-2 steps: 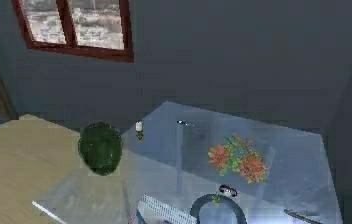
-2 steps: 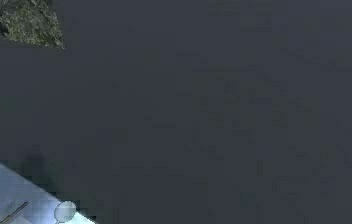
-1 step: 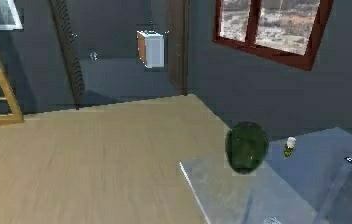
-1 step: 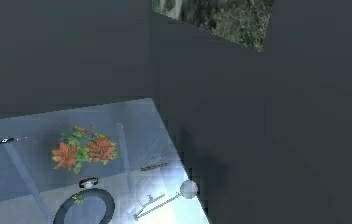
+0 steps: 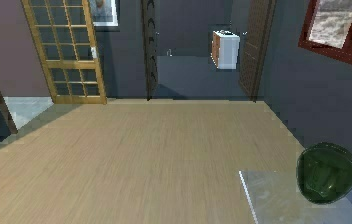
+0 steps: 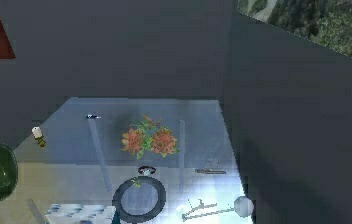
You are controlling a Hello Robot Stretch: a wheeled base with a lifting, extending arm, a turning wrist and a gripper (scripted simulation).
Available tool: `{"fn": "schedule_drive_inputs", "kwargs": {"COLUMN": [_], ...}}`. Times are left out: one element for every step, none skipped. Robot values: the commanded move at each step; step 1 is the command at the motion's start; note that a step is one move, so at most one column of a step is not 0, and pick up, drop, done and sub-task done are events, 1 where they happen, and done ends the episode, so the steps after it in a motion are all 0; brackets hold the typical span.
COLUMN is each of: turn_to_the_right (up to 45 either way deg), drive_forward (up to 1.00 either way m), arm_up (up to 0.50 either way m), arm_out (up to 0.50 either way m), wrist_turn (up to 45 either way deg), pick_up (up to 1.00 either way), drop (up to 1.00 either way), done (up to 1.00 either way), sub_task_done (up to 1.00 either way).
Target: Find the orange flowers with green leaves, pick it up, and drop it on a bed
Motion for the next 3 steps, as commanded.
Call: {"fn": "schedule_drive_inputs", "kwargs": {"turn_to_the_right": [0.0, 0.0, 0.0], "drive_forward": [0.0, 0.0, 0.0], "arm_up": [0.5, 0.38, 0.0], "arm_out": [0.0, 0.0, 0.38], "wrist_turn": [0.0, 0.0, 0.0], "pick_up": [0.0, 0.0, 0.0], "drop": [0.0, 0.0, 0.0], "done": [0.0, 0.0, 0.0], "sub_task_done": [0.0, 0.0, 0.0]}}
